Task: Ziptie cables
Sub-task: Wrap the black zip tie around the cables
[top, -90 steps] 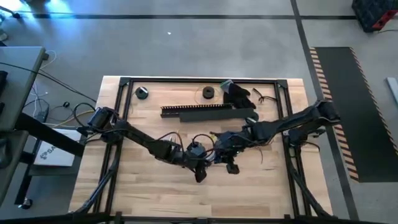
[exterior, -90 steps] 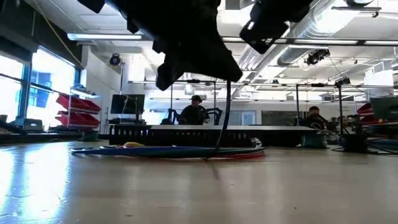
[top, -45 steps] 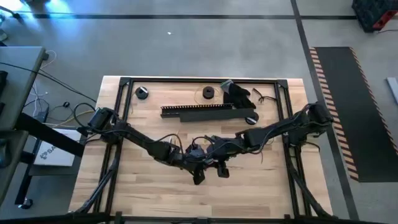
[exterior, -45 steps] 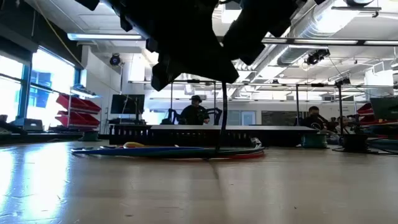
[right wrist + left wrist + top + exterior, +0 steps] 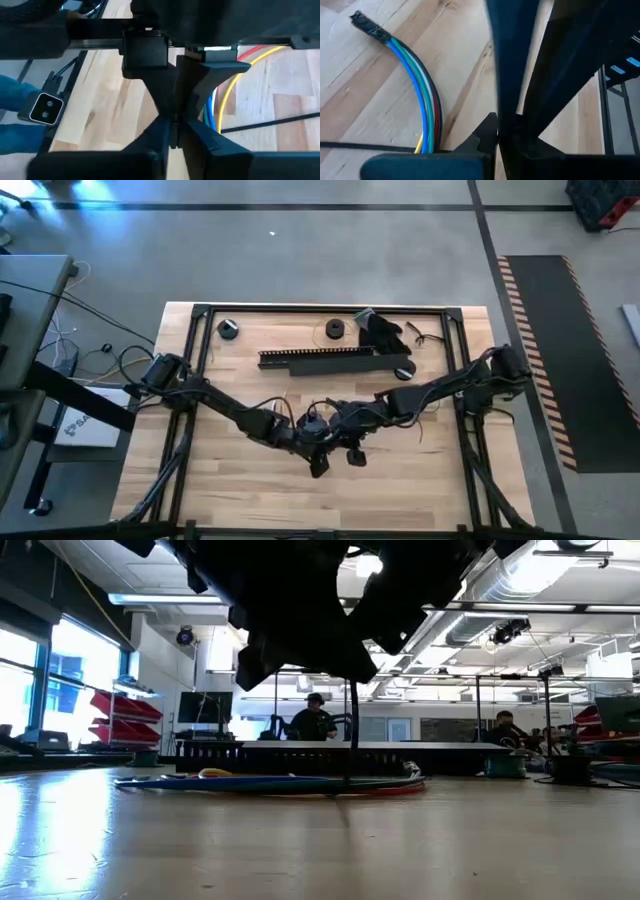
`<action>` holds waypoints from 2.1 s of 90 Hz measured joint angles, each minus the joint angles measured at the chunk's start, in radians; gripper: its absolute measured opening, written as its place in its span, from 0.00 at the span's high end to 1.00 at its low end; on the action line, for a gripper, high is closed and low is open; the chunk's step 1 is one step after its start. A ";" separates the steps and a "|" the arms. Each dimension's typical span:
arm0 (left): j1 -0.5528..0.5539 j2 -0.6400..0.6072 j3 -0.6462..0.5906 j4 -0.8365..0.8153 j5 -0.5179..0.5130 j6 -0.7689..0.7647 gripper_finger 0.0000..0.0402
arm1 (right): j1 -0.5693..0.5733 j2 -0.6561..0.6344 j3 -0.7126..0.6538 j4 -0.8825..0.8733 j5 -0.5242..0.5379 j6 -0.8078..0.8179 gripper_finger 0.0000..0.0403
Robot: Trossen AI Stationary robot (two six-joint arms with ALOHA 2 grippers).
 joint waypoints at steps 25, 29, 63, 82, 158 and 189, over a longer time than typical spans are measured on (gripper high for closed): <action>-0.050 0.000 0.000 -0.012 -0.063 -0.037 0.89 | 0.001 0.000 0.000 -0.056 -0.036 0.050 1.00; -0.057 -0.001 0.000 -0.015 -0.084 -0.047 0.87 | 0.001 0.000 0.000 -0.063 -0.039 0.050 1.00; -0.084 0.020 0.001 -0.007 -0.288 -0.047 0.78 | -0.066 0.000 0.000 -0.034 -0.091 0.161 1.00; -0.089 0.053 0.001 0.025 -0.300 -0.089 0.80 | -0.092 0.000 0.000 -0.022 -0.110 0.204 1.00; -0.145 0.054 0.001 0.015 -0.469 -0.222 0.96 | -0.077 0.000 0.000 -0.036 -0.085 0.264 1.00; -0.144 0.054 0.001 0.008 -0.475 -0.228 0.87 | -0.069 0.000 0.000 -0.036 -0.076 0.268 1.00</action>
